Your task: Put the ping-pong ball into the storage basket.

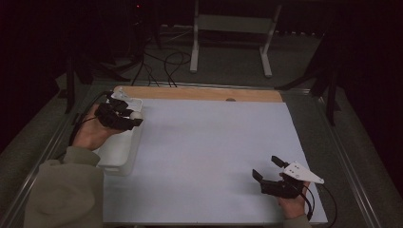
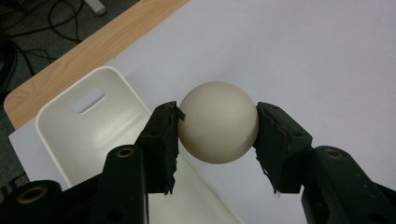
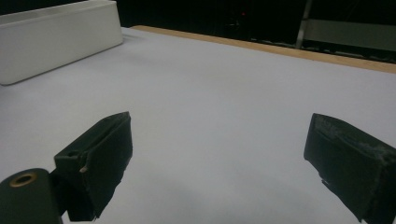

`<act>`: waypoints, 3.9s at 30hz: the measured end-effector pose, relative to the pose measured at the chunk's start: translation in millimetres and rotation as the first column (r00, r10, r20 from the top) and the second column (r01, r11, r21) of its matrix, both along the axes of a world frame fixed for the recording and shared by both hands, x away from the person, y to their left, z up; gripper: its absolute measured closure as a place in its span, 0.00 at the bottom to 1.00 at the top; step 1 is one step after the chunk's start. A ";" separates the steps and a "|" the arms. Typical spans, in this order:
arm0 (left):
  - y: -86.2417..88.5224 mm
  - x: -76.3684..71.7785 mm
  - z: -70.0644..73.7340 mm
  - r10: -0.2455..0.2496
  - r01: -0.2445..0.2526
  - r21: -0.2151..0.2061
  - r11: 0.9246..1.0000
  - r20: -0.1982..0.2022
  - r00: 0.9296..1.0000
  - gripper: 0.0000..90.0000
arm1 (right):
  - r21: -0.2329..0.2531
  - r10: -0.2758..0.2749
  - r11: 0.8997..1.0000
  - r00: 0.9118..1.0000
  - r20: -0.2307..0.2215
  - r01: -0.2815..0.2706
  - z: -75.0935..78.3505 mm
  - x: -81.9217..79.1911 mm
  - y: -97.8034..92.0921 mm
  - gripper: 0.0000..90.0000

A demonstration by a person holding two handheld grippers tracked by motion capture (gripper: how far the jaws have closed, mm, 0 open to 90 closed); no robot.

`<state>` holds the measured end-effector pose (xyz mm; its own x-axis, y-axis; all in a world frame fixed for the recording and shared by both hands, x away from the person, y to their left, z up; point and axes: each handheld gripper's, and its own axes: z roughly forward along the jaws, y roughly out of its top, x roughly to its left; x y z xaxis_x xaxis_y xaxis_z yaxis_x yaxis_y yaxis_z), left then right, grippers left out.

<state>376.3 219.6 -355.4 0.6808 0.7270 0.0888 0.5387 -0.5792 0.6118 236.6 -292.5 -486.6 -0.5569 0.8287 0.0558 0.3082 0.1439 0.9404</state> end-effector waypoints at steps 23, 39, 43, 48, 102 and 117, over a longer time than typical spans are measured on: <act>9.0 -2.3 -4.4 0.012 -0.012 -0.002 1.000 -0.008 1.000 0.57 | 0.000 0.000 1.000 1.000 0.000 0.000 -0.1 0.1 0.2 0.08; 17.0 -4.8 -9.6 0.025 -0.025 0.000 1.000 -0.016 1.000 0.57 | -0.001 -0.002 1.000 1.000 0.000 0.002 0.1 0.0 0.0 0.08; 19.1 -6.8 -10.9 0.028 -0.028 -0.008 1.000 -0.015 0.999 0.57 | -0.001 -0.002 1.000 1.000 0.001 0.002 0.2 -0.2 0.0 0.08; 20.5 -9.5 -10.4 0.028 -0.028 -0.017 0.999 -0.007 1.000 0.57 | -0.002 -0.002 1.000 1.000 0.001 0.002 0.2 -0.2 0.3 0.08; 42.1 -11.6 -28.8 0.118 -0.116 0.036 0.993 -0.050 0.992 0.57 | -0.006 -0.002 1.000 1.000 -0.003 0.002 -0.5 0.3 0.7 0.08; 46.6 -12.7 -32.6 0.139 -0.135 0.068 0.989 -0.057 0.989 0.57 | -0.009 -0.003 1.000 1.000 -0.003 0.003 -0.1 0.0 0.3 0.08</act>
